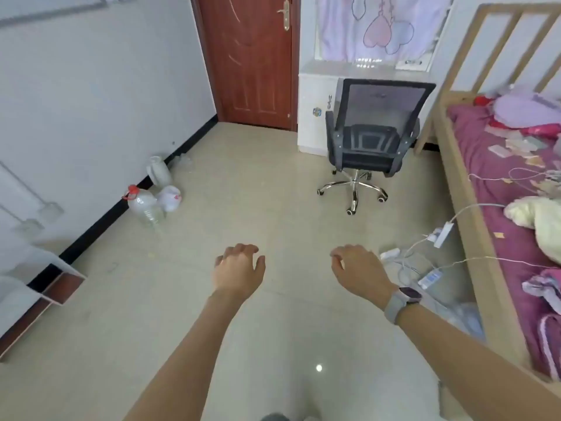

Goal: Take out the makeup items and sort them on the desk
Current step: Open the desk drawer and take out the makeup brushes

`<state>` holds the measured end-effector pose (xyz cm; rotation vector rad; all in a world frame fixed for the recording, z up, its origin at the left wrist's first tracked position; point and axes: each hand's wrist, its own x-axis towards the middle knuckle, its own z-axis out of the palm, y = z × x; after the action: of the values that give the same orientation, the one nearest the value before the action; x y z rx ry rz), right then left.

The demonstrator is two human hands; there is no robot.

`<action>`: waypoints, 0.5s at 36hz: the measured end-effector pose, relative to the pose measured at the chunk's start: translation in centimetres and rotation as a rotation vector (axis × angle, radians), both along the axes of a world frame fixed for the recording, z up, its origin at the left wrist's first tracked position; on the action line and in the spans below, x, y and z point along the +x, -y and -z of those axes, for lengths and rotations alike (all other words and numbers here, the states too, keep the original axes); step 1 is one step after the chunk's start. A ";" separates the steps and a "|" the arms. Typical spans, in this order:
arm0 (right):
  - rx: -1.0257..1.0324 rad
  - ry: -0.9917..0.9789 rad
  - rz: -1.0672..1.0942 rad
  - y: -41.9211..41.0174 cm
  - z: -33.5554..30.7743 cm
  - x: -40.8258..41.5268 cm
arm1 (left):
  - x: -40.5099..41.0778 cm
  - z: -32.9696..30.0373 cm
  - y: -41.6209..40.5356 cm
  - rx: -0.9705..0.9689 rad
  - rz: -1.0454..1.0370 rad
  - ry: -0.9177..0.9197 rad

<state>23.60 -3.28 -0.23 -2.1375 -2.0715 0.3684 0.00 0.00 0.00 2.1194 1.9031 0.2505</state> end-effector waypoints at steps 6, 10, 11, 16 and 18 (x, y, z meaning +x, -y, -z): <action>-0.147 -0.043 -0.017 -7.4 4.4 2.0 | 1.7 4.6 -6.6 -0.132 -0.014 -0.067; -0.174 -0.073 -0.016 -13.7 6.7 3.1 | 3.6 7.3 -12.2 -0.186 -0.031 -0.020; -0.179 -0.069 -0.019 -15.9 7.3 3.4 | 4.1 8.0 -14.3 -0.206 -0.036 -0.006; -0.208 -0.145 0.047 -27.8 8.1 4.8 | 5.8 9.2 -26.2 -0.308 -0.068 0.033; -0.247 -0.191 0.075 -32.0 7.8 5.1 | 6.2 8.8 -30.9 -0.301 -0.055 0.026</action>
<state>28.75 28.76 -8.00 -2.2021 -1.9210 0.8222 6.24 30.91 -8.83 1.8595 1.8535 0.0000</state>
